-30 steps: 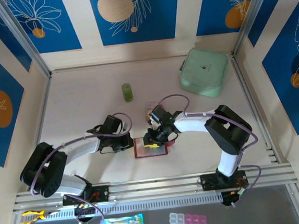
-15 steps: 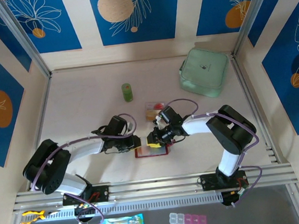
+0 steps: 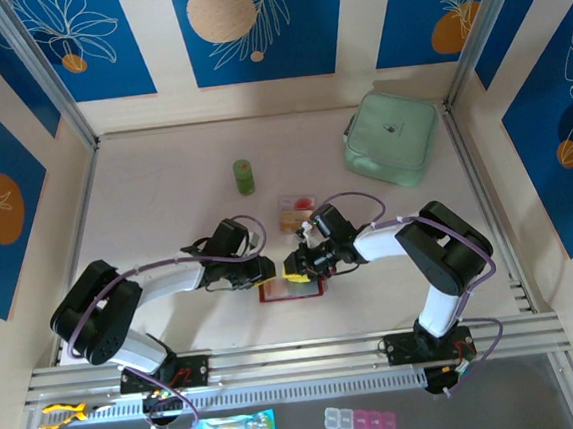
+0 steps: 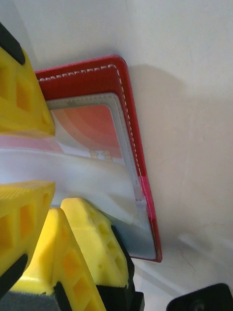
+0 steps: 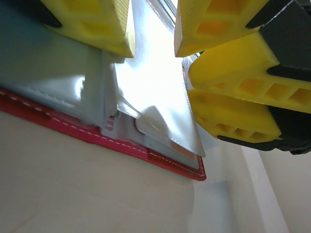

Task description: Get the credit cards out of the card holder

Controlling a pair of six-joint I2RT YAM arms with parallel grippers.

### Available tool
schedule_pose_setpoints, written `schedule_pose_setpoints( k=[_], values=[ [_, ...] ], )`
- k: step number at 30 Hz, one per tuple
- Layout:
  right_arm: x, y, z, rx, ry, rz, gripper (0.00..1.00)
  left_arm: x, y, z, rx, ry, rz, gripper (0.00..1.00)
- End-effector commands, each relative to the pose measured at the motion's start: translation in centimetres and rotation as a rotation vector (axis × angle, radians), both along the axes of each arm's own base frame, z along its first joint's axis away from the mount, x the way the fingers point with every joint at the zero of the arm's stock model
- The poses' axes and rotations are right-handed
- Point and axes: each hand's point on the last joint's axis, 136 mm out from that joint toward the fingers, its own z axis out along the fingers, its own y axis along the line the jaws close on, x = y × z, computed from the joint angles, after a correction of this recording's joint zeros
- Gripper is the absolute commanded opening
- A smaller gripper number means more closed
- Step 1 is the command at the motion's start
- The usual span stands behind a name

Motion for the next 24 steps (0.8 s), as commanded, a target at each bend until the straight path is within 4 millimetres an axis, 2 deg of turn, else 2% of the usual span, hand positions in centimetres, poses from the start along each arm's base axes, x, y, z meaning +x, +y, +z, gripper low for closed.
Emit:
schedule_pose_setpoints(
  k=[1, 12, 18, 24],
  values=[
    [-0.5, -0.8, -0.4, -0.018, 0.027, -0.018, 0.29, 0.1, -1.2, 0.6, -0.032, 0.005, -0.021, 0.29],
    [-0.5, -0.9, 0.5, -0.004, 0.007, -0.022, 0.30, 0.0, -1.6, 1.2, -0.046, -0.003, -0.028, 0.26],
    [-0.1, -1.3, 2.5, -0.010, -0.048, -0.036, 0.34, 0.2, -2.0, 2.5, -0.069, -0.015, -0.029, 0.25],
    [0.4, -2.6, 4.5, -0.043, -0.112, -0.063, 0.35, 0.3, -3.3, 4.1, -0.090, -0.026, -0.055, 0.26]
  ],
)
